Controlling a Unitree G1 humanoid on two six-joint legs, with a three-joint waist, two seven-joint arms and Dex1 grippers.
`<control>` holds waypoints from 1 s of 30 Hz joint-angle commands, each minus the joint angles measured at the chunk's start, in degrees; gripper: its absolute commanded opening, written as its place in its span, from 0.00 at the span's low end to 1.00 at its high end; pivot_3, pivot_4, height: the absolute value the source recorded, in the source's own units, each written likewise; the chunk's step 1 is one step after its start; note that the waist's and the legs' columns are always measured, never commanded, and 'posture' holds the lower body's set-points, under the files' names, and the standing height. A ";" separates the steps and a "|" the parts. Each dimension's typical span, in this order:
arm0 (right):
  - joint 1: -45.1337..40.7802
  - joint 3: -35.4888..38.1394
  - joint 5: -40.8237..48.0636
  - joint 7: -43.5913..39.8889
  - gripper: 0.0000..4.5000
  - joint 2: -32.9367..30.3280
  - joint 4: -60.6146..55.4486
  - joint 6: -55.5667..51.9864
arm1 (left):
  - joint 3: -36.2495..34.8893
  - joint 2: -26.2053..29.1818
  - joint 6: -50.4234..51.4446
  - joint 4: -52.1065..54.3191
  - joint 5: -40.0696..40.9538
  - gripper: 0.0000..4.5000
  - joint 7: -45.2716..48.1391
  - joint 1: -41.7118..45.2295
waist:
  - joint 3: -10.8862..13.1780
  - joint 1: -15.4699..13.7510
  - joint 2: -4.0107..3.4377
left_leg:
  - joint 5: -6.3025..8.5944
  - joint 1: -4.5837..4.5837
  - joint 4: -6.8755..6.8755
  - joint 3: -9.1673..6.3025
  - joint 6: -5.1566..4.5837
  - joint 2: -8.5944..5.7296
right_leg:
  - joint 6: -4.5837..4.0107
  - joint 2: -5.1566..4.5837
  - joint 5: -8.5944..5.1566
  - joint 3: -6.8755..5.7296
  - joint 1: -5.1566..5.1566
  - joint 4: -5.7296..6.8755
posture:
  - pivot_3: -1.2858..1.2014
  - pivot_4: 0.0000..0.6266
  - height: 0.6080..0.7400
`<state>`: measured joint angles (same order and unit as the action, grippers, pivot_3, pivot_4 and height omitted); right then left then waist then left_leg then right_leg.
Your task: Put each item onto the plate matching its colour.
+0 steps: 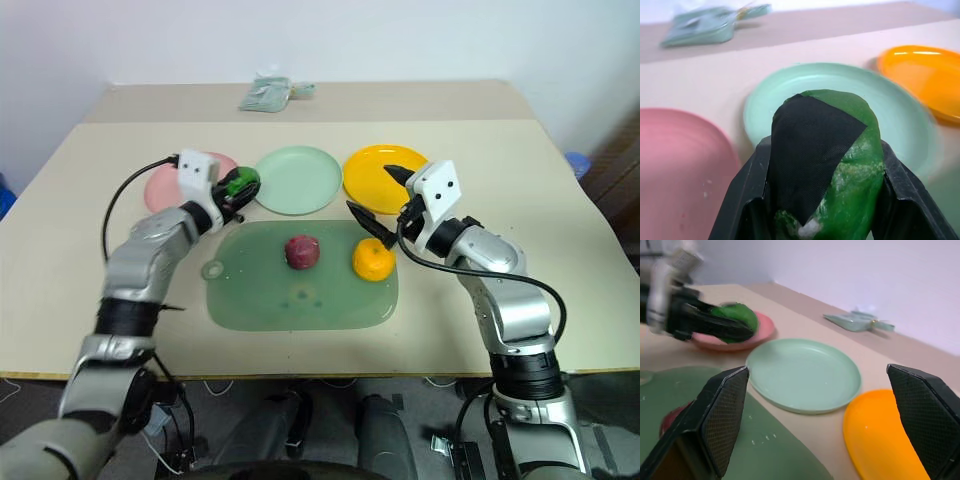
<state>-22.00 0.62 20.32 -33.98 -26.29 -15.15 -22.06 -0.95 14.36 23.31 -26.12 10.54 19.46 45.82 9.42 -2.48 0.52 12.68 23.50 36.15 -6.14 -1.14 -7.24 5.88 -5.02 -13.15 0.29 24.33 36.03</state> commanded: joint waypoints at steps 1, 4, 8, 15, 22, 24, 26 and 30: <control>-1.79 0.24 -0.70 1.10 1.00 0.59 -0.92 0.44 | 1.09 -1.91 -5.89 -9.47 -3.77 0.35 -2.87 5.89 | 0.00 0.21 0.00 | 0.00 0.00 -0.01 0.00 0.00 -0.01 | 0.02 0.01 0.01 0.00 0.00 -0.01 | 0.52 0.24 1.00; -1.89 0.09 -0.98 1.66 1.00 1.00 -0.94 0.31 | 1.18 -3.67 -9.47 -17.01 -4.65 0.57 -2.74 9.33 | 0.00 0.84 0.00 | 0.01 0.00 -0.07 0.05 -0.01 0.00 | 0.02 0.01 0.01 0.00 0.08 -0.01 | 0.52 0.24 1.00; -1.18 0.08 -1.23 2.21 1.00 1.05 -1.61 0.19 | 0.76 -5.36 -11.63 -20.87 -4.85 0.99 -2.65 11.25 | 0.01 1.00 0.01 | 0.01 0.00 -0.09 0.05 0.00 0.03 | 0.02 0.04 0.01 0.00 0.11 0.04 | 0.52 0.24 1.00; 4.80 2.36 1.84 1.17 1.00 -1.18 -8.29 -3.00 | 0.95 -0.72 -10.22 -0.57 0.39 0.99 11.34 0.39 | 0.03 1.81 0.04 | 0.02 0.01 -0.12 0.04 0.01 0.03 | 0.02 0.01 0.01 0.08 0.11 0.04 | 0.52 0.24 1.00; 16.52 7.09 9.59 -3.91 1.00 -6.95 -18.70 -7.46 | 1.97 11.90 1.28 23.85 10.36 0.99 30.35 -11.17 | 0.04 1.79 0.01 | 0.04 0.00 -0.08 0.03 -0.01 0.08 | -0.01 0.04 -0.01 0.12 0.10 0.05 | 0.52 0.24 1.00; 19.09 8.10 11.03 -5.05 1.00 -8.39 -20.20 -8.14 | 1.95 14.31 3.87 26.75 12.83 0.99 33.83 -12.40 | 0.04 1.56 0.00 | 0.05 0.00 -0.03 0.02 0.00 0.09 | -0.01 0.03 -0.01 0.11 0.04 0.04 | 0.52 0.24 1.00; 21.37 9.33 12.29 -5.49 1.00 -9.31 -21.42 -8.78 | 2.97 16.42 3.73 27.54 12.76 0.99 36.76 -13.36 | 0.03 1.52 0.00 | 0.05 -0.01 -0.01 0.01 -0.02 0.08 | -0.01 0.02 -0.02 0.10 0.00 -0.01 | 0.52 0.24 1.00; 26.41 12.02 15.06 -6.63 1.00 -10.71 -23.94 -9.69 | 8.17 17.80 1.89 26.62 9.45 0.99 40.90 -14.01 | 0.03 1.54 0.00 | 0.06 -0.01 -0.04 0.01 -0.04 0.08 | -0.01 0.01 -0.02 0.10 0.00 -0.02 | 0.52 0.24 1.00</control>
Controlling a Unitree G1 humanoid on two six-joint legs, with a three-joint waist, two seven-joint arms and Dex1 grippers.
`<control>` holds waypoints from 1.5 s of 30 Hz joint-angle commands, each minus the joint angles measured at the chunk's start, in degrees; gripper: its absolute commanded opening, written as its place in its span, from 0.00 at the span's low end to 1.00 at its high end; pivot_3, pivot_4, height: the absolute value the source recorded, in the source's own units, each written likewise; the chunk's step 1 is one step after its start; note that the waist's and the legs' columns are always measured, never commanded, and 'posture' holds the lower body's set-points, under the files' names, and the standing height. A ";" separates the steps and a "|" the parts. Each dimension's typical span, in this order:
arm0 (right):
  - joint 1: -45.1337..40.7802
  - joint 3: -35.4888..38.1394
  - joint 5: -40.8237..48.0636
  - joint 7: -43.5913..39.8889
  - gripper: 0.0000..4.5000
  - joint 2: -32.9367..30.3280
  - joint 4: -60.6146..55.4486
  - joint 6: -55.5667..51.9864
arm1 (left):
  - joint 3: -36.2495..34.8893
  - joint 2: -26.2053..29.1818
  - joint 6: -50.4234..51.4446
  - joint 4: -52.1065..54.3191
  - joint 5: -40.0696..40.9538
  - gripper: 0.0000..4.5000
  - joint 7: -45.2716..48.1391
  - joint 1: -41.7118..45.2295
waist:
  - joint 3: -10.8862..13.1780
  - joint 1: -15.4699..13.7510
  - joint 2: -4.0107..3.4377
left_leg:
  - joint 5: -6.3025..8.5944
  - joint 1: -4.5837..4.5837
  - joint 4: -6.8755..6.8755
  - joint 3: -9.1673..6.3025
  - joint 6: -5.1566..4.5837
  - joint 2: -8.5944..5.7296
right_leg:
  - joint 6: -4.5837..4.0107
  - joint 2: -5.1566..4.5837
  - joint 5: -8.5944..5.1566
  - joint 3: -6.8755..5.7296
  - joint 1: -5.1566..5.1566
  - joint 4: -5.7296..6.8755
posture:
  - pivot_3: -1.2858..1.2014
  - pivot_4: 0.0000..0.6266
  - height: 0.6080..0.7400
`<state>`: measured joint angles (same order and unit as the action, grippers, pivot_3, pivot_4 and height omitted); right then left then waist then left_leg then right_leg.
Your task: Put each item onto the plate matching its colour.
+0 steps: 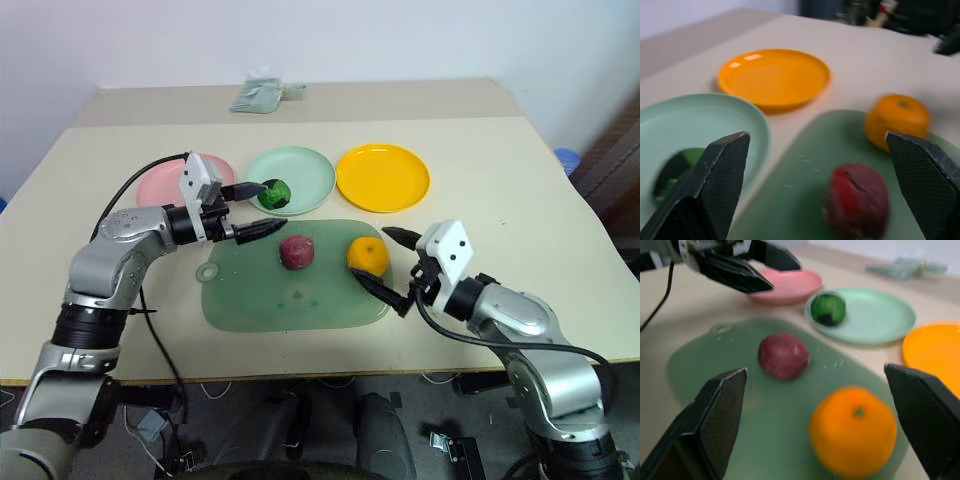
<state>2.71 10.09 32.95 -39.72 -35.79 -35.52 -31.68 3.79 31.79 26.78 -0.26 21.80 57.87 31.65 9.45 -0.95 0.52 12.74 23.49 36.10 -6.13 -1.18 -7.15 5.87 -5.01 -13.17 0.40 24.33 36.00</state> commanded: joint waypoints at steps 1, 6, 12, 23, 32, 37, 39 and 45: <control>2.67 3.08 2.96 -0.99 1.00 -1.46 -4.15 -0.26 | 5.02 0.14 -2.09 0.43 -2.95 0.99 2.81 0.16 | 0.00 0.03 0.01 | 0.00 0.00 0.01 0.00 0.00 0.00 | 0.00 0.00 0.00 0.00 0.00 0.00 | 0.52 0.24 1.00; 4.63 3.75 3.83 0.01 1.00 -2.01 -5.65 -0.75 | 8.66 -2.99 -3.99 -1.79 -6.37 0.99 0.90 1.17 | 0.01 0.08 0.02 | 0.00 0.00 0.00 0.01 -0.01 0.02 | 0.00 -0.01 0.00 0.00 -0.01 -0.03 | 0.52 0.24 1.00; 5.54 3.87 3.94 1.14 1.00 -1.98 -6.59 -0.67 | 11.26 -4.18 -6.56 -4.24 -11.20 0.99 -0.82 1.30 | 0.02 0.11 0.03 | 0.01 0.00 -0.01 0.01 -0.01 0.03 | 0.01 -0.02 -0.01 0.00 0.00 -0.04 | 0.52 0.24 1.00; 5.60 3.52 2.98 1.06 1.00 -2.05 -5.66 1.00 | 5.64 -6.96 -3.03 -2.45 -10.57 0.49 -8.75 -0.70 | 0.02 0.08 0.04 | 0.01 0.01 0.01 0.01 -0.02 0.02 | 0.01 -0.02 -0.01 -0.01 -0.02 -0.05 | 0.52 0.24 1.00; -0.35 0.96 1.81 1.49 1.00 -1.92 -2.71 0.17 | -16.15 -13.92 -2.00 -15.13 -12.01 0.49 -44.41 3.52 | 0.04 0.09 0.09 | 0.01 0.00 0.02 0.00 -0.02 0.03 | 0.05 0.01 0.00 -0.04 -0.01 -0.02 | 0.52 0.24 1.00; -4.63 -0.65 1.50 1.67 1.00 -2.12 -0.79 -0.83 | -21.12 -14.38 -8.24 -23.83 -13.83 0.49 -56.98 7.09 | 0.08 -0.42 0.18 | 0.00 0.00 0.08 0.00 -0.01 0.00 | 0.06 0.00 0.01 -0.06 -0.01 0.01 | 0.52 0.24 1.00; -6.11 -1.24 1.33 1.69 1.00 -2.09 -0.01 -1.01 | -21.35 -14.66 -10.41 -26.74 -14.42 0.49 -59.60 8.18 | 0.09 -1.17 0.20 | 0.01 0.00 0.10 0.01 -0.01 -0.02 | 0.06 0.00 0.02 -0.06 -0.02 0.00 | 0.52 0.24 1.00; -10.28 -2.96 1.06 1.13 1.00 -1.74 1.48 -1.08 | -20.66 -16.29 -14.21 -30.00 -14.02 0.49 -61.00 9.13 | 0.08 -1.55 0.23 | 0.01 0.00 0.13 0.01 0.00 -0.03 | 0.08 -0.01 0.03 -0.07 -0.06 0.00 | 0.52 0.24 1.00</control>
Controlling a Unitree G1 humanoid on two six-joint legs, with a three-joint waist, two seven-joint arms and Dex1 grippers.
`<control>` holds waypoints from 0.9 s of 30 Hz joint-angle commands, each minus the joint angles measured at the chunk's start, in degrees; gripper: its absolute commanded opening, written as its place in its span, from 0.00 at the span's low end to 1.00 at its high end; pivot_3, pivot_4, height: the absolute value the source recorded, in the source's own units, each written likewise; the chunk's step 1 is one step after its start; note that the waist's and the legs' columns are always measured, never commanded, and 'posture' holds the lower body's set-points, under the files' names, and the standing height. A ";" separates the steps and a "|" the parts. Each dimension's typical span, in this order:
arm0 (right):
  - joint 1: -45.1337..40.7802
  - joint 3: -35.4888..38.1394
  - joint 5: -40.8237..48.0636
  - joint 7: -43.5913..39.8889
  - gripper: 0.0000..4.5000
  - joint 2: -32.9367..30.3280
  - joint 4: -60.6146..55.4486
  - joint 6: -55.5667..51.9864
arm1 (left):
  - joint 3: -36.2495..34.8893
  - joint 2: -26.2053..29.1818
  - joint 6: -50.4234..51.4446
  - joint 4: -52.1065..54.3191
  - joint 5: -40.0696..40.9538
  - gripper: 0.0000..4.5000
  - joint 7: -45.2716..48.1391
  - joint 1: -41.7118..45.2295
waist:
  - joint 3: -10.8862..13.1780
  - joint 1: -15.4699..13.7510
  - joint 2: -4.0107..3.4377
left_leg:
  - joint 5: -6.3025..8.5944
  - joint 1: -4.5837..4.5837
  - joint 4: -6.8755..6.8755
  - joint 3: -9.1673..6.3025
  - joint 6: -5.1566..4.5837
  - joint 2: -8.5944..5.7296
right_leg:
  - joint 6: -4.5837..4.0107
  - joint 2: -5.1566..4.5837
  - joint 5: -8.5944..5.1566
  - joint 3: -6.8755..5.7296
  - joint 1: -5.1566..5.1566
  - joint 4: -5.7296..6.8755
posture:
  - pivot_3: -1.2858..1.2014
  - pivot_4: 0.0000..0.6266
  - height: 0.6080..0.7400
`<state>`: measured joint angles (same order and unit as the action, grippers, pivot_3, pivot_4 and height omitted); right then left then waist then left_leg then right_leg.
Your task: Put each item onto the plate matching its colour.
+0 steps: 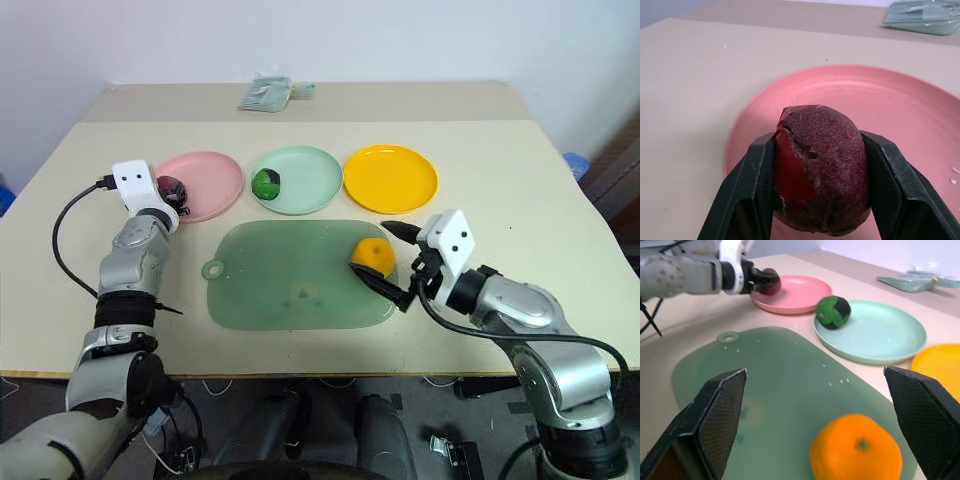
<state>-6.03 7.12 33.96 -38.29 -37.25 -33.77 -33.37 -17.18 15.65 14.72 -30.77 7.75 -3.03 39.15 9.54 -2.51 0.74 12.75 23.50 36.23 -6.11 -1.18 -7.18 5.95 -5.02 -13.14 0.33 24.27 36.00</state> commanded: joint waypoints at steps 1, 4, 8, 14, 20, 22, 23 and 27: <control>-2.11 -0.18 -0.02 -0.44 1.00 -0.17 0.09 0.78 | 0.29 -0.37 -2.31 0.51 0.44 0.49 0.30 1.58 | 0.01 0.14 0.02 | 0.00 0.00 0.00 0.00 0.00 0.00 | 0.00 0.00 0.00 0.00 0.00 0.00 | 0.52 0.24 1.00; -3.11 -0.55 -0.18 -0.78 1.00 0.29 0.84 1.40 | 0.14 -0.53 -2.55 1.40 1.35 0.74 1.36 1.06 | 0.01 0.32 0.02 | 0.00 0.00 -0.02 0.00 0.00 0.01 | 0.00 0.01 0.00 0.00 0.03 0.01 | 0.52 0.24 1.00; -3.53 -0.99 -0.43 -1.13 1.00 0.75 1.58 2.36 | -0.41 -0.60 -3.17 3.62 2.65 0.99 2.28 0.08 | 0.01 0.28 0.02 | -0.01 0.00 -0.03 0.00 0.00 0.02 | -0.01 0.02 0.00 0.00 0.05 0.03 | 0.52 0.24 1.00; -3.05 -2.82 -3.30 -1.35 1.00 1.06 3.80 4.20 | 0.47 1.12 -11.14 12.09 5.54 0.99 12.75 -7.36 | -0.01 0.39 0.00 | -0.01 0.00 -0.04 0.01 0.01 0.02 | -0.02 0.01 0.01 0.01 0.05 0.03 | 0.52 0.24 1.00; -4.75 -6.32 -8.36 -0.35 1.00 2.40 9.81 6.28 | 1.15 8.28 -6.98 25.54 17.73 0.99 37.35 -18.83 | -0.01 0.54 0.00 | -0.01 0.00 -0.06 0.03 0.01 0.04 | -0.06 0.02 0.01 0.05 0.10 0.05 | 0.52 0.24 1.00; -5.70 -7.82 -10.03 -0.66 1.00 3.49 13.18 7.53 | 2.80 13.04 -7.26 30.44 21.28 0.99 49.79 -24.39 | -0.01 0.83 -0.01 | -0.01 0.00 -0.09 0.04 0.01 0.05 | -0.08 0.00 0.00 0.07 0.10 0.03 | 0.52 0.24 1.00; -6.16 -8.43 -10.78 -0.94 1.00 4.03 14.75 8.28 | 3.98 15.39 -8.19 31.85 21.48 0.99 54.80 -26.77 | 0.00 0.83 -0.06 | 0.00 0.00 -0.11 0.05 0.01 0.06 | -0.09 0.00 -0.01 0.07 0.10 0.01 | 0.52 0.24 1.00; -7.78 -10.57 -12.85 -2.40 1.00 5.93 20.76 10.53 | 4.83 21.12 -5.36 37.14 26.75 0.99 66.36 -32.74 | 0.02 0.81 -0.12 | 0.04 -0.01 -0.12 0.05 0.08 0.06 | -0.30 -0.01 -0.12 0.08 0.09 -0.01 | 0.52 0.24 1.00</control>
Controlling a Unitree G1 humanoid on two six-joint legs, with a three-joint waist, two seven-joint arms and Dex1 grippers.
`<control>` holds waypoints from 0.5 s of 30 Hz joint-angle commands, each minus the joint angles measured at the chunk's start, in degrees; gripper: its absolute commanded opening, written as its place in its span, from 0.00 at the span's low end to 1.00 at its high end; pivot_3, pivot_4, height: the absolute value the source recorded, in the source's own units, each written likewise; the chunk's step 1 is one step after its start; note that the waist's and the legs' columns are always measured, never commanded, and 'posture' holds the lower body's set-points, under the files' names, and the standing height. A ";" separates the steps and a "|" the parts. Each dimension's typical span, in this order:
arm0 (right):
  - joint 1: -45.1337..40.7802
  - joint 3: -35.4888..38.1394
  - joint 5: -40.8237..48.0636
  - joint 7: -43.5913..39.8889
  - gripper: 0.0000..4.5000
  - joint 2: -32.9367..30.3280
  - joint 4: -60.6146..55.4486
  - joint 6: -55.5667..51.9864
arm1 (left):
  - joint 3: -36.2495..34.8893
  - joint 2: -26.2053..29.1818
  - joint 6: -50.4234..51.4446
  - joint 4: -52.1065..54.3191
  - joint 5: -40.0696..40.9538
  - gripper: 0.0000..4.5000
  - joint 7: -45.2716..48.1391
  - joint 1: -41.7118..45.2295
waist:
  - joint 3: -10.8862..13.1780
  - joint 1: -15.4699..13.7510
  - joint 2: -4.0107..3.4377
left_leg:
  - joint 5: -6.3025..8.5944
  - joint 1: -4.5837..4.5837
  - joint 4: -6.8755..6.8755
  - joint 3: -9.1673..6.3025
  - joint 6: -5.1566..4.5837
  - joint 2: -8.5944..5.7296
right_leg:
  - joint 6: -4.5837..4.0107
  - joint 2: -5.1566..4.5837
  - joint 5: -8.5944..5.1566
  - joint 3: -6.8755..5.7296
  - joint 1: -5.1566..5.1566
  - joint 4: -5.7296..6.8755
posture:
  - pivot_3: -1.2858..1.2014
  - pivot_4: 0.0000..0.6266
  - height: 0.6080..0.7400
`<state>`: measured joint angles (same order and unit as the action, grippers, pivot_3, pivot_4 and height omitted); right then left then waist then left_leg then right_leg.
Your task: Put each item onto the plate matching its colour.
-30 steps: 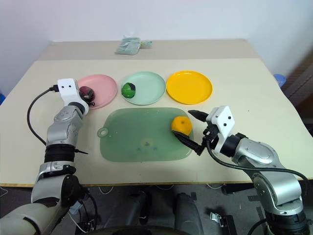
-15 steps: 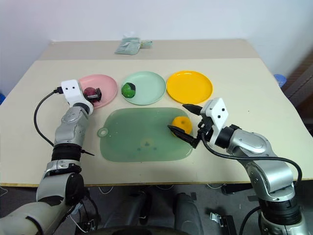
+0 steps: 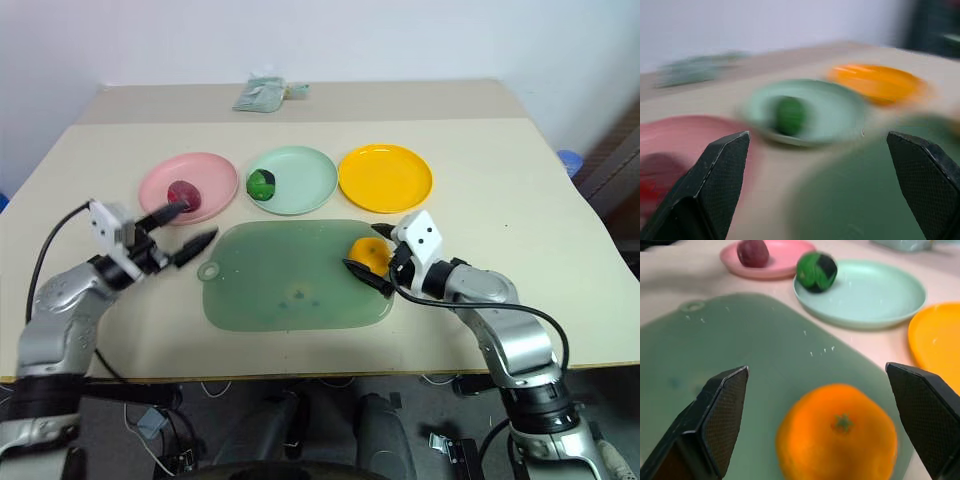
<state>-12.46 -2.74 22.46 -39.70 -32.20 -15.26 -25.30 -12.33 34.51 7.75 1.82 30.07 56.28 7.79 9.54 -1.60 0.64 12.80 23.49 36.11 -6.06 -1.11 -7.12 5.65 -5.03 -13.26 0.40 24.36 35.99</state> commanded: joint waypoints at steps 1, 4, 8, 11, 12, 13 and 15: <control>-1.56 -1.06 -1.79 -1.46 1.00 1.07 3.49 3.01 | 0.10 3.39 2.45 5.71 5.51 0.99 9.15 -2.19 | 0.02 -0.15 -0.01 | 0.01 0.00 0.00 0.00 0.02 0.00 | 0.00 0.00 0.00 0.00 0.00 0.00 | 0.52 0.24 1.00; -1.63 -1.52 -2.55 -2.85 1.00 1.29 5.97 4.17 | 0.13 5.50 2.77 7.38 6.01 0.99 12.63 -3.37 | 0.01 -0.22 -0.01 | 0.01 -0.01 0.01 0.00 0.02 0.02 | 0.00 0.02 0.00 0.00 0.00 -0.01 | 0.52 0.24 1.00; -1.61 -1.64 -2.90 -4.18 1.00 1.31 8.23 4.69 | 0.02 6.83 2.87 9.07 5.68 0.99 14.21 -4.42 | 0.01 -0.03 -0.01 | 0.01 -0.03 -0.01 0.00 0.01 0.02 | 0.00 0.02 0.00 -0.01 -0.01 -0.02 | 0.52 0.24 1.00; -1.82 -1.81 -3.46 -4.45 0.94 1.60 9.36 5.17 | -0.02 6.74 2.67 9.88 5.40 1.00 14.20 -5.21 | 0.00 0.10 -0.01 | 0.01 -0.06 -0.04 0.00 0.01 0.03 | -0.01 0.02 -0.01 0.00 -0.02 -0.01 | 0.52 0.24 1.00; -1.91 -1.85 -3.65 -4.54 0.88 1.70 9.75 5.36 | 0.02 6.65 2.64 10.18 5.32 1.00 14.10 -5.40 | 0.00 0.12 -0.01 | 0.01 -0.06 -0.05 0.00 0.01 0.03 | -0.01 0.02 -0.01 0.00 -0.02 -0.01 | 0.52 0.24 1.00; -1.98 -1.90 -3.80 -4.67 0.82 1.82 10.12 5.52 | 0.08 6.51 2.57 10.47 5.19 1.00 13.89 -5.56 | 0.00 0.15 -0.04 | 0.01 -0.06 -0.05 0.00 0.01 0.03 | -0.01 0.03 -0.01 0.00 -0.02 -0.01 | 0.52 0.24 1.00; -2.10 -1.97 -3.99 -4.91 0.63 2.01 10.63 5.77 | 0.11 6.13 2.39 10.85 4.92 1.00 13.15 -5.74 | -0.06 0.29 0.04 | 0.01 -0.09 -0.05 0.00 0.02 0.03 | -0.01 0.03 -0.01 0.01 -0.04 -0.02 | 0.52 0.24 1.00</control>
<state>-15.46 -3.67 19.08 -43.90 -30.62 -6.17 -18.74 -11.90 40.52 10.81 10.45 35.05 69.85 2.28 9.48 -1.31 0.68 12.82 23.39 36.05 -6.07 -1.07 -7.09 5.63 -5.00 -13.27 0.40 24.32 35.98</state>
